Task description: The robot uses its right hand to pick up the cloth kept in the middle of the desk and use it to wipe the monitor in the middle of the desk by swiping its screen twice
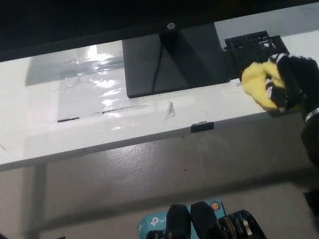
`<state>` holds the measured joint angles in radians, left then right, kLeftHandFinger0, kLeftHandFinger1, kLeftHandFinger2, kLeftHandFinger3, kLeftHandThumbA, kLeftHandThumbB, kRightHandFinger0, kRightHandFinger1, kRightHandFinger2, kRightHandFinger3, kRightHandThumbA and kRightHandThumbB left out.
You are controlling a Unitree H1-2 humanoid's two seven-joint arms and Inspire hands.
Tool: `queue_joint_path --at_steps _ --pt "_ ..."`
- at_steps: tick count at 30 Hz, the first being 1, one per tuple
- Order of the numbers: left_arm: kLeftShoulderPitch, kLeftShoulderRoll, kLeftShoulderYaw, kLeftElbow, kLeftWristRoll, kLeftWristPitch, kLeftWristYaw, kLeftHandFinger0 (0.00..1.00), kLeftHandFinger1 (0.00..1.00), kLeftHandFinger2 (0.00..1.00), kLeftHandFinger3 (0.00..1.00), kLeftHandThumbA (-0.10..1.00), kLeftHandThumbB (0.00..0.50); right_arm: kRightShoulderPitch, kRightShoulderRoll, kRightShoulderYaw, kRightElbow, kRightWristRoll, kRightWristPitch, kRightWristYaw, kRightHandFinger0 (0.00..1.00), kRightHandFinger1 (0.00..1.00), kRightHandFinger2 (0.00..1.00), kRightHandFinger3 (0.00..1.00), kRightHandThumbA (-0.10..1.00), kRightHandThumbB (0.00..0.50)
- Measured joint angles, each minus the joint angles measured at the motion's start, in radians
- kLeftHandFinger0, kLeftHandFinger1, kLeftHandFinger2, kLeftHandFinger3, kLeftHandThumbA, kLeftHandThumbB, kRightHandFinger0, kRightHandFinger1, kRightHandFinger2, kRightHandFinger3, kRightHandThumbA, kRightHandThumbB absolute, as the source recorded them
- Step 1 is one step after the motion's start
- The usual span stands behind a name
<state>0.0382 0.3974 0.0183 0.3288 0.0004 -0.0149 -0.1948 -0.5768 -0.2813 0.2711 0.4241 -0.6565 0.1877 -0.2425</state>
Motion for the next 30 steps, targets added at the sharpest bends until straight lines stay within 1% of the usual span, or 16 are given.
queue_joint_path --at_steps 2,6,10,13,14,16,17,20,22,24,25,26,27,28,29,30 --pt "0.003 0.000 0.000 0.000 0.000 0.000 -0.001 0.51 0.58 0.68 0.77 0.49 0.321 0.005 0.030 -0.073 -0.044 0.037 -0.028 -0.020 0.00 0.07 0.42 0.10 -0.10 0.008" --pt "0.014 0.000 -0.001 -0.001 0.001 -0.001 -0.001 0.51 0.58 0.68 0.78 0.50 0.316 -0.007 0.049 -0.162 -0.099 0.070 -0.066 -0.054 0.00 0.13 0.55 0.15 -0.10 0.000" --pt "0.029 0.000 -0.003 0.000 0.004 -0.002 -0.001 0.52 0.58 0.71 0.80 0.52 0.296 -0.051 0.051 -0.241 -0.137 0.096 -0.098 -0.088 0.00 0.12 0.53 0.09 -0.10 0.000" --pt "0.035 0.000 -0.007 -0.001 0.011 -0.004 -0.002 0.51 0.58 0.70 0.80 0.52 0.307 -0.109 0.047 -0.283 -0.156 0.107 -0.109 -0.114 0.00 0.08 0.49 0.06 -0.10 0.010" --pt "0.035 0.000 -0.008 -0.001 0.013 -0.005 -0.002 0.50 0.57 0.69 0.79 0.52 0.308 -0.129 0.045 -0.294 -0.164 0.109 -0.114 -0.123 0.00 0.07 0.49 0.06 -0.10 0.024" --pt "0.036 0.000 -0.008 -0.001 0.018 -0.006 -0.002 0.49 0.56 0.68 0.79 0.52 0.304 -0.161 0.044 -0.309 -0.165 0.112 -0.124 -0.138 0.00 0.03 0.40 0.02 -0.10 0.075" --pt "0.037 0.000 -0.008 -0.001 0.019 -0.007 -0.002 0.49 0.56 0.68 0.79 0.52 0.304 -0.174 0.044 -0.313 -0.161 0.113 -0.128 -0.144 0.00 0.02 0.39 0.02 -0.10 0.082" --pt "0.038 0.000 -0.008 -0.001 0.022 -0.010 -0.002 0.49 0.55 0.67 0.78 0.51 0.315 -0.217 0.042 -0.323 -0.147 0.113 -0.136 -0.165 0.00 0.01 0.39 0.03 -0.10 0.101" --pt "0.039 0.000 -0.008 -0.001 0.023 -0.011 -0.002 0.47 0.55 0.66 0.76 0.50 0.324 -0.241 0.041 -0.323 -0.123 0.111 -0.135 -0.175 0.00 0.01 0.40 0.04 -0.10 0.133" --pt "0.040 0.000 -0.007 -0.001 0.023 -0.012 -0.002 0.46 0.53 0.65 0.76 0.49 0.321 -0.261 0.041 -0.322 -0.092 0.108 -0.134 -0.185 0.00 0.01 0.39 0.04 -0.10 0.145" --pt "0.041 0.000 -0.006 -0.001 0.023 -0.013 -0.003 0.46 0.53 0.64 0.76 0.49 0.327 -0.273 0.041 -0.319 -0.074 0.104 -0.129 -0.191 0.00 0.01 0.40 0.08 -0.10 0.127" --pt "0.041 0.000 -0.006 -0.002 0.023 -0.013 -0.003 0.46 0.53 0.64 0.76 0.49 0.325 -0.281 0.040 -0.315 -0.060 0.097 -0.118 -0.193 0.00 0.04 0.41 0.21 -0.10 0.106" --pt "0.042 0.000 -0.006 -0.002 0.023 -0.013 -0.003 0.46 0.52 0.64 0.76 0.49 0.330 -0.289 0.039 -0.306 -0.052 0.086 -0.094 -0.192 0.00 0.08 0.44 0.25 -0.10 0.164" --pt "0.043 0.000 -0.006 -0.002 0.023 -0.014 -0.003 0.46 0.52 0.64 0.76 0.49 0.324 -0.297 0.038 -0.299 -0.045 0.078 -0.076 -0.189 0.00 0.08 0.41 0.23 -0.10 0.191" --pt "0.043 0.000 -0.006 -0.002 0.023 -0.014 -0.003 0.47 0.52 0.64 0.76 0.49 0.324 -0.310 0.035 -0.284 -0.027 0.066 -0.053 -0.185 0.00 0.08 0.40 0.23 -0.10 0.184" --pt "0.043 0.000 -0.006 -0.002 0.023 -0.014 -0.003 0.47 0.53 0.65 0.77 0.48 0.323 -0.323 0.031 -0.269 -0.006 0.058 -0.035 -0.180 0.00 0.11 0.42 0.13 -0.10 0.175"
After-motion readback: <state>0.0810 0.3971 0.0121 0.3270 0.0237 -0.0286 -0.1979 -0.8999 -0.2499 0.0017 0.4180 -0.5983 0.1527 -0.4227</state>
